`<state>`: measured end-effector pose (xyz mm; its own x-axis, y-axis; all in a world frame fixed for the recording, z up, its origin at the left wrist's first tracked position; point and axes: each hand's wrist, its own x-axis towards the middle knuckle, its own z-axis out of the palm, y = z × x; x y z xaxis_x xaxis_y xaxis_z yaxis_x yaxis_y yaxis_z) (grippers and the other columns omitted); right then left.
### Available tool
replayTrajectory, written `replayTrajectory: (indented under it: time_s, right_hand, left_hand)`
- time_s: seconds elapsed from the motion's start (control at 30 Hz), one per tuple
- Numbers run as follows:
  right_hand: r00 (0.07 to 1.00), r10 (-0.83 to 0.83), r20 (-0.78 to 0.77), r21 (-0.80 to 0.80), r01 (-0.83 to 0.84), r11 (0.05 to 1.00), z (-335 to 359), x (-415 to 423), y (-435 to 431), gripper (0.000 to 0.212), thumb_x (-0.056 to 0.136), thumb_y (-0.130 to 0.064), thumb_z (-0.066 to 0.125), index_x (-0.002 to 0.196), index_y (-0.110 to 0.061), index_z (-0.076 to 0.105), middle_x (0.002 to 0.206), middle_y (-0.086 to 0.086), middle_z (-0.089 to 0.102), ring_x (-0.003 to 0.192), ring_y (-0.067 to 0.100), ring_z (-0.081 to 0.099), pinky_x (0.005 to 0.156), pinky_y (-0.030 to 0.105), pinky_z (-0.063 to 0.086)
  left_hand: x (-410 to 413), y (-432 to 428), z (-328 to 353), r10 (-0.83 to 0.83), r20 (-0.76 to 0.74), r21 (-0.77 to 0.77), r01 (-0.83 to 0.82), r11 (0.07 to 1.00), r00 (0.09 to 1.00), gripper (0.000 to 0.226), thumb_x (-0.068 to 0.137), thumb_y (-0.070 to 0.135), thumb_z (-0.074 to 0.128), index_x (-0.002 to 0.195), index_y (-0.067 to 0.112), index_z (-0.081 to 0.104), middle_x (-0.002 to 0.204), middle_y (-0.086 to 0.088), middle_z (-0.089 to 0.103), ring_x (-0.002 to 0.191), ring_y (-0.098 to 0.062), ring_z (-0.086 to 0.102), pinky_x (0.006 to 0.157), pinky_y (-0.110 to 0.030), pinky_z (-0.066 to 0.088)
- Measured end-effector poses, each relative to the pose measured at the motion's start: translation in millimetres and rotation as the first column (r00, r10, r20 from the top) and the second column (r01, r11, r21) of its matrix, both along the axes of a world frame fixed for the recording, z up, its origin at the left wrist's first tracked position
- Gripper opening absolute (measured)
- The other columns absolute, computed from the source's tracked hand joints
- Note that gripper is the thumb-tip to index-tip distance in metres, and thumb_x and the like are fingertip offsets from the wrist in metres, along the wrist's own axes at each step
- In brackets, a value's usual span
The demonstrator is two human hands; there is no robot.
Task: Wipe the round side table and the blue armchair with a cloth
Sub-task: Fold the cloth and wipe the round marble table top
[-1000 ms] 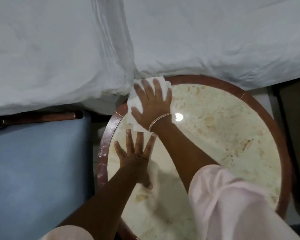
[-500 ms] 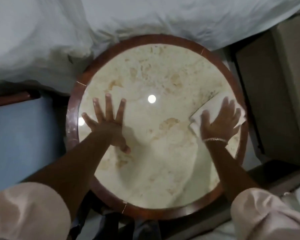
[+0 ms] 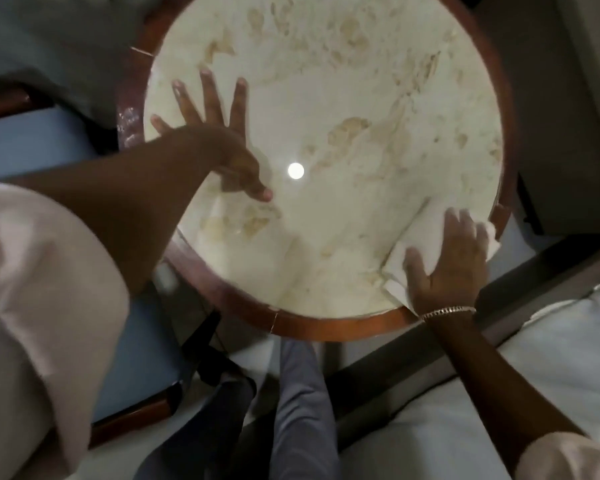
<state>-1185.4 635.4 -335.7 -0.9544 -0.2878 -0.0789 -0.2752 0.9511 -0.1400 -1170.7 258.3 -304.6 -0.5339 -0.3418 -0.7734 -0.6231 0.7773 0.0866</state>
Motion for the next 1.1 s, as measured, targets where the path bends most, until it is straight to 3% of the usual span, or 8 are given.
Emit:
replayTrajectory:
  time_s: [0.2, 0.37, 0.43, 0.57, 0.67, 0.8, 0.93, 1.1]
  right_hand:
    - [0.997, -0.015, 0.074, 0.037, 0.012, 0.999, -1.9, 120.2, -79.9, 0.085, 0.086, -0.065, 0.038, 0.157, -0.023, 0.016, 0.167, 0.005, 0.016, 0.154, 0.034, 0.009, 0.114, 0.069, 0.022]
    - [0.987, 0.073, 0.145, -0.034, -0.069, 0.997, 5.6, 177.4, -183.4, 0.081, 0.086, -0.064, 0.038, 0.155, -0.025, 0.023, 0.166, 0.005, 0.021, 0.153, 0.035, 0.014, 0.115, 0.066, 0.016]
    - [0.976, 0.107, 0.188, -0.068, -0.096, 0.993, 13.3, 178.0, -192.4, 0.078, 0.089, -0.063, 0.037, 0.155, -0.026, 0.023, 0.166, 0.003, 0.019, 0.153, 0.033, 0.013, 0.116, 0.066, 0.016]
    - [0.955, 0.242, 0.17, -0.545, -0.114, 0.831, 30.4, 137.9, -172.7, 0.051, 0.098, -0.04, 0.035, 0.147, -0.023, 0.041, 0.16, 0.004, 0.032, 0.147, 0.025, 0.033, 0.111, 0.059, 0.038]
    - [0.944, 0.264, 0.198, -0.429, -0.159, 0.889, 36.0, 67.2, -165.8, 0.063, 0.085, -0.012, 0.039, 0.148, -0.016, 0.04, 0.159, 0.008, 0.035, 0.148, 0.028, 0.031, 0.12, 0.048, 0.03]
    - [0.728, 0.5, 0.469, 0.045, -0.585, 0.81, 31.9, -10.4, -190.6, 0.086, 0.087, -0.031, 0.062, 0.156, -0.028, 0.012, 0.168, 0.002, 0.001, 0.154, 0.032, 0.0, 0.122, 0.046, 0.021]
    - [0.625, 0.461, 0.63, 0.154, -0.682, 0.715, 28.9, -40.3, -219.0, 0.122, 0.077, -0.049, 0.075, 0.146, -0.045, -0.026, 0.161, -0.006, -0.031, 0.149, 0.045, -0.02, 0.113, 0.063, 0.031]
    - [0.614, 0.368, 0.698, 0.166, -0.639, 0.751, 28.8, -52.4, -244.0, 0.15, 0.061, -0.035, 0.091, 0.137, -0.052, -0.036, 0.156, -0.008, -0.04, 0.144, 0.05, -0.026, 0.108, 0.065, 0.036]
  left_hand:
    - [17.2, -0.7, 4.0, -0.07, -0.179, -0.01, 0.07, 0.998, 0.981, 0.16, 0.048, 0.076, 0.08, 0.151, 0.029, -0.033, 0.159, -0.015, -0.042, 0.144, -0.052, -0.032, 0.113, -0.076, -0.01]
    - [78.6, 13.5, 1.2, 0.046, -0.471, 0.044, -0.029, 0.999, 0.881, 0.108, 0.085, 0.072, 0.052, 0.161, 0.016, 0.001, 0.172, -0.01, -0.005, 0.157, -0.032, -0.01, 0.124, -0.061, -0.005]
    - [109.7, 22.3, 7.6, 0.268, -0.592, 0.175, -0.204, 0.963, 0.76, 0.084, 0.097, 0.058, 0.045, 0.161, 0.013, 0.012, 0.171, -0.009, 0.01, 0.158, -0.027, -0.002, 0.126, -0.054, -0.002]
    - [171.0, 74.3, 22.2, 0.498, -0.772, 0.31, -0.451, 0.837, 0.394, 0.06, 0.102, 0.029, 0.045, 0.154, 0.005, 0.03, 0.164, -0.014, 0.03, 0.155, -0.033, 0.019, 0.127, -0.048, 0.013]
    - [186.1, 140.8, 13.5, 0.263, -0.807, 0.063, -0.365, 0.929, 0.529, 0.061, 0.093, 0.026, 0.04, 0.152, 0.013, 0.038, 0.162, -0.014, 0.036, 0.151, -0.042, 0.028, 0.119, -0.065, 0.023]
    - [178.7, 180.0, -14.6, 0.158, -0.63, -0.115, -0.292, 0.95, 0.761, 0.077, 0.085, 0.047, 0.057, 0.155, 0.023, 0.036, 0.166, -0.005, 0.029, 0.151, -0.038, 0.029, 0.11, -0.073, 0.02]
    - [156.7, 116.6, -38.5, 0.142, -0.627, -0.261, -0.378, 0.888, 0.766, 0.08, 0.092, 0.056, 0.046, 0.16, 0.027, 0.018, 0.171, -0.004, 0.014, 0.157, -0.034, 0.011, 0.112, -0.078, 0.011]
    - [141.1, 63.3, -38.6, 0.221, -0.586, -0.304, -0.464, 0.832, 0.78, 0.073, 0.095, 0.054, 0.038, 0.16, 0.026, 0.021, 0.171, -0.003, 0.017, 0.157, -0.035, 0.012, 0.113, -0.077, 0.012]
